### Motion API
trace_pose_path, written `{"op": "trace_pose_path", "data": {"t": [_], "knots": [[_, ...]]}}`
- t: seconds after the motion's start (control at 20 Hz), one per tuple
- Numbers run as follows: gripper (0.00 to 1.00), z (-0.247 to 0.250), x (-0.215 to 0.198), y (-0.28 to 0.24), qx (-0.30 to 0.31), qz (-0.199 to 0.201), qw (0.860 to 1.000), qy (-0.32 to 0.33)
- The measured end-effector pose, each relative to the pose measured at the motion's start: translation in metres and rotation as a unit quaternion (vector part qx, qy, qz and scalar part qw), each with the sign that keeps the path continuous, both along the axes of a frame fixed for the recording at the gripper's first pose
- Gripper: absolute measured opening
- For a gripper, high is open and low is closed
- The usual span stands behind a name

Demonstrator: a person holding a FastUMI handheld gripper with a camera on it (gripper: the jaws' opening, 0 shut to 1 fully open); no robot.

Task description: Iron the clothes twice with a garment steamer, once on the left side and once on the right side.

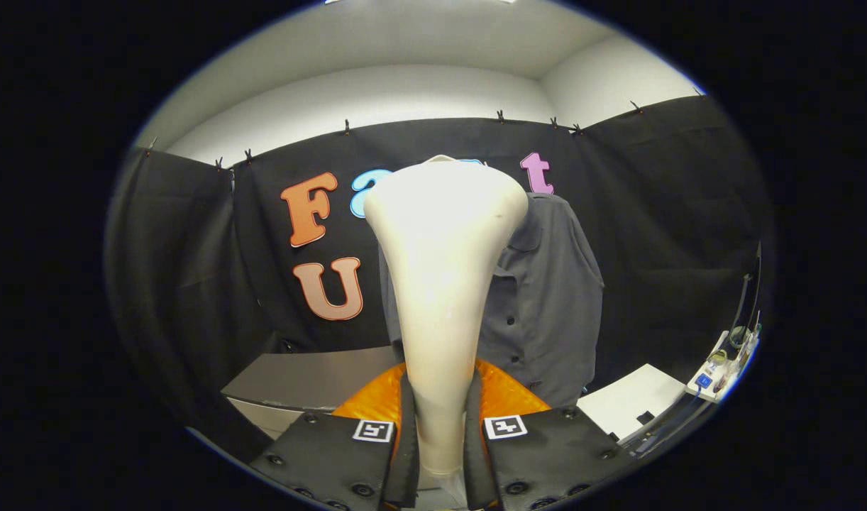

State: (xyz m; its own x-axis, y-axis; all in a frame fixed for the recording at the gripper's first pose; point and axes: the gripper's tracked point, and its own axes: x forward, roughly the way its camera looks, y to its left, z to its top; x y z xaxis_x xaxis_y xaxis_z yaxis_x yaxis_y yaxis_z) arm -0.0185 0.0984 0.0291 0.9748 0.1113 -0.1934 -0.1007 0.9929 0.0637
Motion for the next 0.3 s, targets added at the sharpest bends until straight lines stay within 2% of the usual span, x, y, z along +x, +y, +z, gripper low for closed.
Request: {"op": "trace_pose_path", "data": {"t": [0.1, 0.3], "knots": [[0.33, 0.004, 0.002, -0.003, 0.002, -0.006, 1.000, -0.004], [0.33, 0.004, 0.008, 0.009, 0.005, 0.009, 1.000, -0.003]]}}
